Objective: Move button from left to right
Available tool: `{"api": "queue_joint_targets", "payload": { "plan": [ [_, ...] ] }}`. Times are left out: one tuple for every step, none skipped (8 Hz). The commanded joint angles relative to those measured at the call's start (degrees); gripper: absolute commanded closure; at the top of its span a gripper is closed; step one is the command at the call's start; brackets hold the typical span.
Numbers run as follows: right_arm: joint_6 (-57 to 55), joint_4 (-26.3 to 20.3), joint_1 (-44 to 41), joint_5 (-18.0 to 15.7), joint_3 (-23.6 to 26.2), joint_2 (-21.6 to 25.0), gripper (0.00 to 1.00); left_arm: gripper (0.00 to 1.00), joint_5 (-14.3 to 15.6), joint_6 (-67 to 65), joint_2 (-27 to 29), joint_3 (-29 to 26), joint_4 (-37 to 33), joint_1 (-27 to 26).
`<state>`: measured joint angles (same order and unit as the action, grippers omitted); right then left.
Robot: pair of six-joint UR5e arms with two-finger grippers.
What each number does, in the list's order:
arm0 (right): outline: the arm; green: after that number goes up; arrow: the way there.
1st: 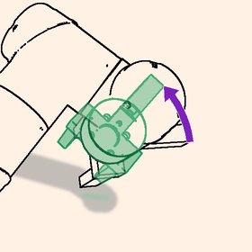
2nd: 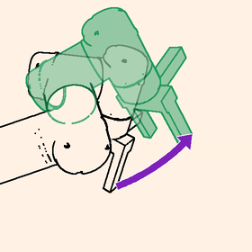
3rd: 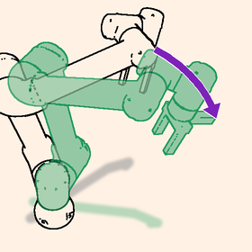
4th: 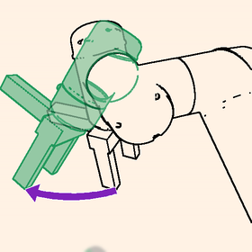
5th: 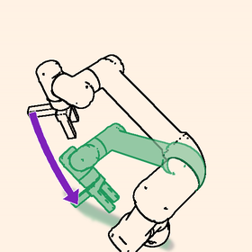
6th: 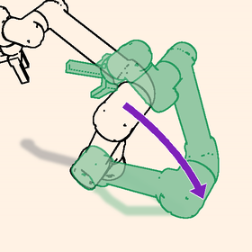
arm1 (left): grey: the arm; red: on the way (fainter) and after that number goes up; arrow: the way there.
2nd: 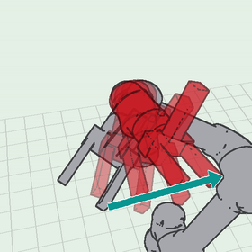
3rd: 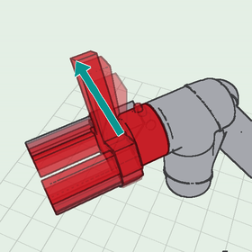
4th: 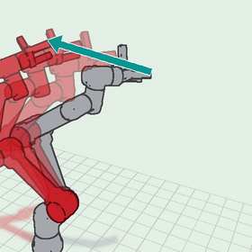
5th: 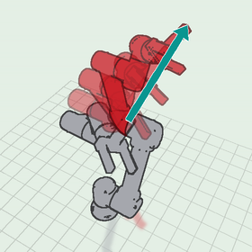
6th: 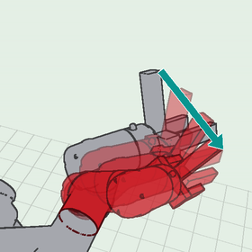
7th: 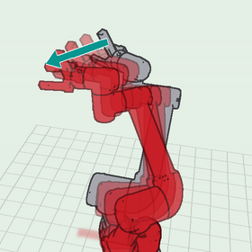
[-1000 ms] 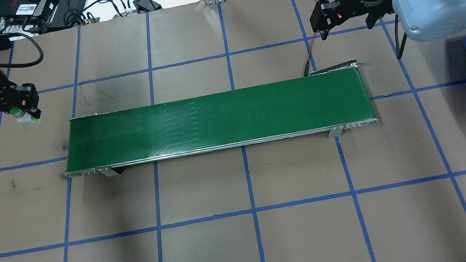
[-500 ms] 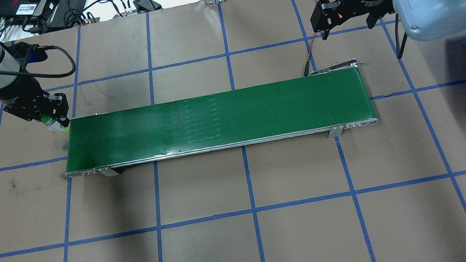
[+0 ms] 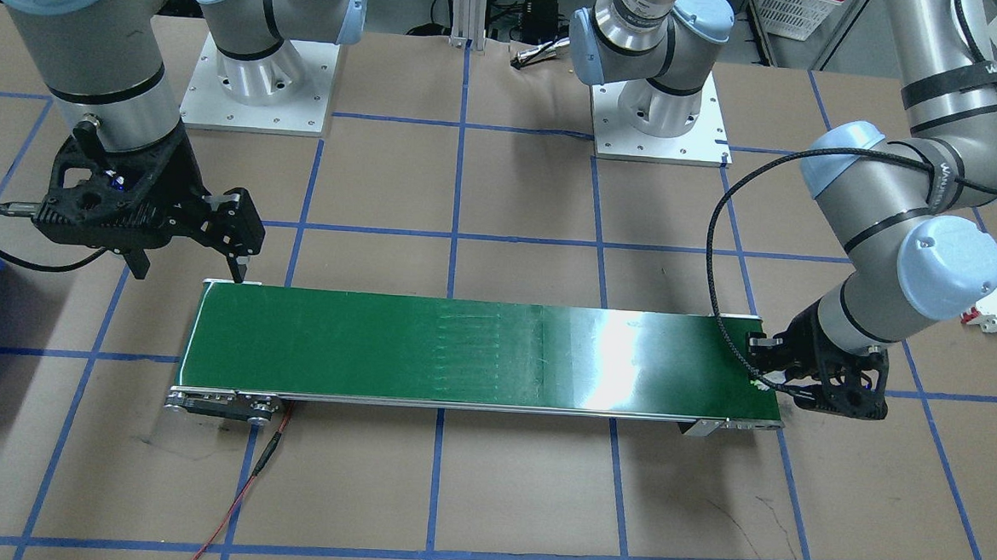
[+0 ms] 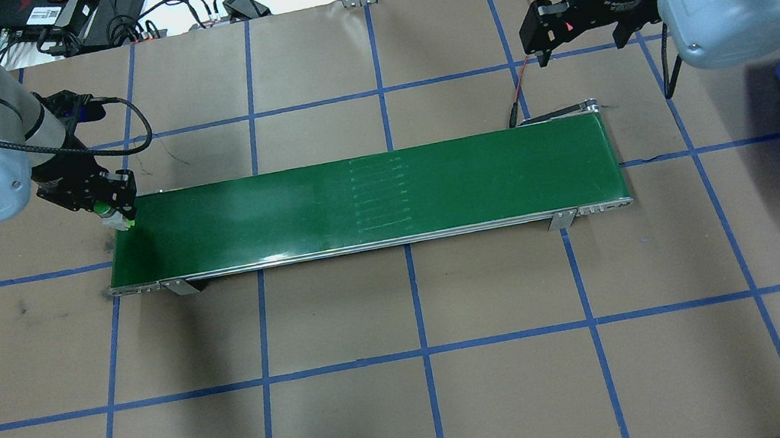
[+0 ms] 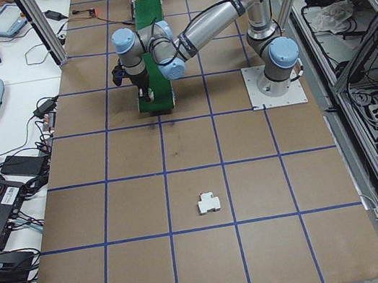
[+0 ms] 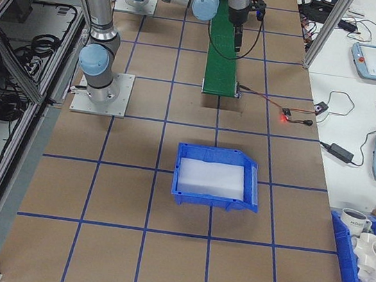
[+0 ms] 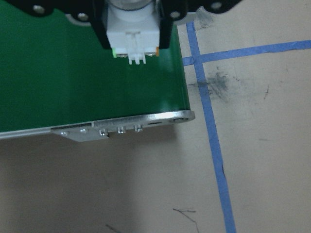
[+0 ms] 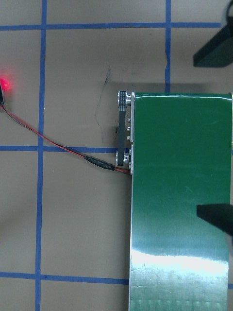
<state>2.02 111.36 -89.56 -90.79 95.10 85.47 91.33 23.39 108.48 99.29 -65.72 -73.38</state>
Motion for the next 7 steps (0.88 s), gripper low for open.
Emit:
{"api": "queue_joint_targets", "payload": {
  "plan": [
    [0.0,0.0,0.0,0.0,0.0,-0.04,0.0,0.75,-0.36,-0.98,0.5,0.47,0.6,-0.09],
    [0.0,0.0,0.0,0.0,0.0,0.05,0.0,0.37,-0.28,-1.07,0.5,0.56,0.42,-0.09],
    [0.0,0.0,0.0,0.0,0.0,-0.04,0.0,0.06,-0.27,-1.16,0.42,0.64,-0.19,-0.35],
    [0.0,0.0,0.0,0.0,0.09,0.05,0.0,0.0,-0.01,-2.55,0.33,0.73,-0.28,-0.44],
    [0.0,0.0,0.0,0.0,0.0,-0.04,0.0,0.0,0.08,-4.48,-0.72,1.52,-0.37,-1.05],
    [0.0,0.0,0.0,0.0,0.09,0.05,0.0,0.0,0.25,-5.98,-2.55,1.35,-1.07,-2.54],
    [0.0,0.0,0.0,0.0,0.09,-0.04,0.0,0.0,0.69,-10.6,-6.05,1.26,-6.04,-4.56]
  ]
}}
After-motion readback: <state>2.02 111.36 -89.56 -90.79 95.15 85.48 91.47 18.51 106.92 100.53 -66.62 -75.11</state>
